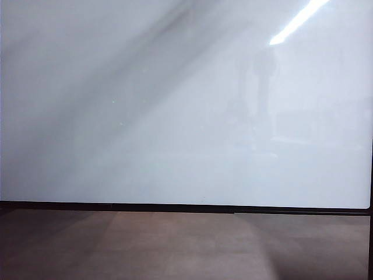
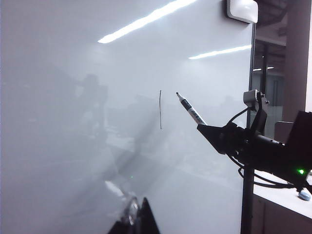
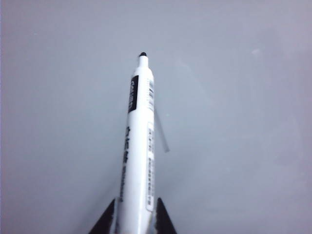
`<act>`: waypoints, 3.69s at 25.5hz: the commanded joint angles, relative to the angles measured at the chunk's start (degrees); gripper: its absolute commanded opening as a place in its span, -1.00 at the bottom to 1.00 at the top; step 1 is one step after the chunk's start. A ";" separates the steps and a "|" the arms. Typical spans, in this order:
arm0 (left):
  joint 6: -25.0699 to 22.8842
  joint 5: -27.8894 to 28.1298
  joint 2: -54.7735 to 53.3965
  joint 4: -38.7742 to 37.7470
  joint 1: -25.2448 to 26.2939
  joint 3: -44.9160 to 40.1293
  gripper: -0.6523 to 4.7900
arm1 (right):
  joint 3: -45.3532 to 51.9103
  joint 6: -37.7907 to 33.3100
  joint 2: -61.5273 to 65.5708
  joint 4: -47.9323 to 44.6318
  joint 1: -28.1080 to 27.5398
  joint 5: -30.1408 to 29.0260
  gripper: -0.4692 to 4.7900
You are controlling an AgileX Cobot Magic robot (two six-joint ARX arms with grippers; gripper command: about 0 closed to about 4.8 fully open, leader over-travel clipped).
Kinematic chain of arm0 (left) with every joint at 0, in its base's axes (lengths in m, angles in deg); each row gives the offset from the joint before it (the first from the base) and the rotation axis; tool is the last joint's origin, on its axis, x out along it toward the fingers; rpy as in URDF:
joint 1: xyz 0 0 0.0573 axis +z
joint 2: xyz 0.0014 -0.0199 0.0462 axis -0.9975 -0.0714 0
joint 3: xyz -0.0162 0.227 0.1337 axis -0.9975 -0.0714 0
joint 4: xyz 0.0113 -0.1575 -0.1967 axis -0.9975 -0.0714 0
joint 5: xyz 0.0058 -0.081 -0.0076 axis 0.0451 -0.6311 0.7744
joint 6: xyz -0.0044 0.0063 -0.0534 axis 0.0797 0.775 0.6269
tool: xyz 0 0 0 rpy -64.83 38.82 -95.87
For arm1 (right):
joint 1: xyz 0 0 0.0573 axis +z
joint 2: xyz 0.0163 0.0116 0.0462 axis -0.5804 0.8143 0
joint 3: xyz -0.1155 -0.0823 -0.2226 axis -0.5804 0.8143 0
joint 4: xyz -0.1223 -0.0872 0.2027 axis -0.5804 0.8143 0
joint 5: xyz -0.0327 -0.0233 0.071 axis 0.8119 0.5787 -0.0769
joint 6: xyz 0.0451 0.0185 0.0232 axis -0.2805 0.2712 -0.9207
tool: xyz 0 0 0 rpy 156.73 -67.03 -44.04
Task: Reach to the right to find the marker pen, pick it up, and write the number 17 on the whiteboard.
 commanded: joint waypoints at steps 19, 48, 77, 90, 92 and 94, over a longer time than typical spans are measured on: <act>-0.07 -0.24 0.63 0.57 0.04 0.13 -0.78 | -5.49 0.13 2.64 0.26 -2.51 -2.21 -0.85; -0.07 -0.24 0.59 0.57 2.47 -0.13 -0.78 | -9.42 -0.59 5.62 4.24 -6.14 0.13 -0.85; -0.07 -0.22 0.61 0.52 2.82 -0.13 -0.78 | 1.25 -6.05 5.92 7.72 -6.75 -1.25 -0.85; -0.07 -0.24 0.61 0.52 2.82 -0.17 -0.78 | 1.49 -6.03 5.81 7.98 -6.47 -2.27 -0.85; -0.07 -0.24 0.61 0.52 2.82 -0.17 -0.78 | 1.49 -6.03 5.16 7.96 -6.43 -2.19 -0.85; -0.07 -0.24 0.63 0.52 2.82 -0.17 -0.78 | 1.51 -6.01 4.20 8.07 -6.43 -2.05 -0.85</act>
